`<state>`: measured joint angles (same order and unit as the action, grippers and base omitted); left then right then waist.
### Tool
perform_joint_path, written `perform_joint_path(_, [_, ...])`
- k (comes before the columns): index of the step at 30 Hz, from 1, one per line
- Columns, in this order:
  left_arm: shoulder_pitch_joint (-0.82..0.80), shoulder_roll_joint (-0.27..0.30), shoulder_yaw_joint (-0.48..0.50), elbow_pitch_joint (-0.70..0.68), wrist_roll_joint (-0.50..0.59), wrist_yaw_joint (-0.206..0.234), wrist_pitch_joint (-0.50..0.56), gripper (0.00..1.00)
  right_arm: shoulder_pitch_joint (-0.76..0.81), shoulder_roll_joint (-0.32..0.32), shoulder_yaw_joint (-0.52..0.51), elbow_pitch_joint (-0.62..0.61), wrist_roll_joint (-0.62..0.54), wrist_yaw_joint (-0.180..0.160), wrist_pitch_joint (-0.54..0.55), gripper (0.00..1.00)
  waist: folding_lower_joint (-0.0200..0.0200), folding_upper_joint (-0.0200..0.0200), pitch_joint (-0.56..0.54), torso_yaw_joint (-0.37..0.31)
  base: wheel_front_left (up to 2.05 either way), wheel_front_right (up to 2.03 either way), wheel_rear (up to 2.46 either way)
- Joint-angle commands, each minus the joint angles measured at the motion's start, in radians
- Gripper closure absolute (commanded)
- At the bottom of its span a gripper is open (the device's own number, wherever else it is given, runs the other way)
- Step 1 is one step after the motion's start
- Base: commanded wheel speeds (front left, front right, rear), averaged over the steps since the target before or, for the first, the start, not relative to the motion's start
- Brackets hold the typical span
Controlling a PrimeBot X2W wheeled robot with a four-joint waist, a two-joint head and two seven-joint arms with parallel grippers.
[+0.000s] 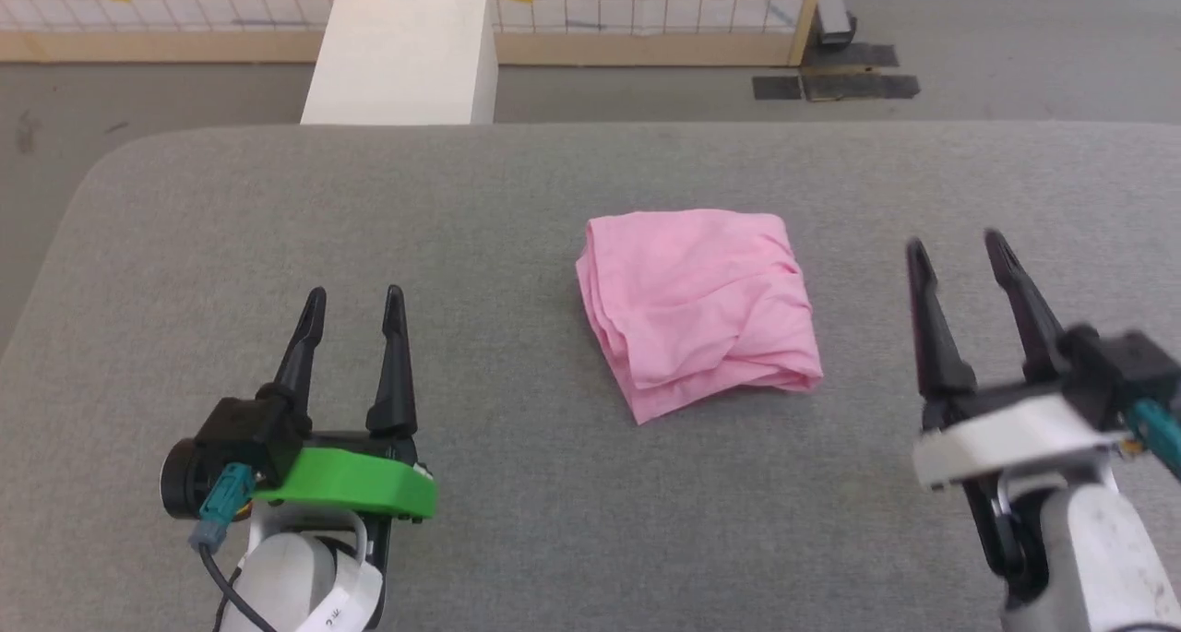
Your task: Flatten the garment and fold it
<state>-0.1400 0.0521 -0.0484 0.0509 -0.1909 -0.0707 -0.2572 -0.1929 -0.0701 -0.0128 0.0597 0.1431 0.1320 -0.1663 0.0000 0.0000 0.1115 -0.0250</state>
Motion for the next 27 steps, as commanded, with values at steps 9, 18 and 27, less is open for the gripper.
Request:
perform_joint_path(9, [0.039,-0.002,0.004,0.014,-0.009,-0.007,-0.005,0.0,0.12,0.013,-0.023,0.055,-0.027,-0.001,-0.053,0.0,0.0,0.0,-0.038,-0.044,0.0,0.0,0.0])
perform_joint_path(18, [0.066,-0.002,0.022,0.035,-0.03,0.0,-0.005,0.0,0.157,0.018,-0.021,0.038,-0.068,-0.001,-0.07,0.0,0.0,0.0,-0.051,-0.047,0.0,0.0,0.0])
perform_joint_path(27, [0.071,-0.002,0.023,0.047,-0.025,0.007,-0.005,0.0,0.172,0.019,-0.024,0.014,-0.079,-0.001,-0.063,0.0,0.0,0.0,-0.051,-0.036,0.0,0.0,0.0])
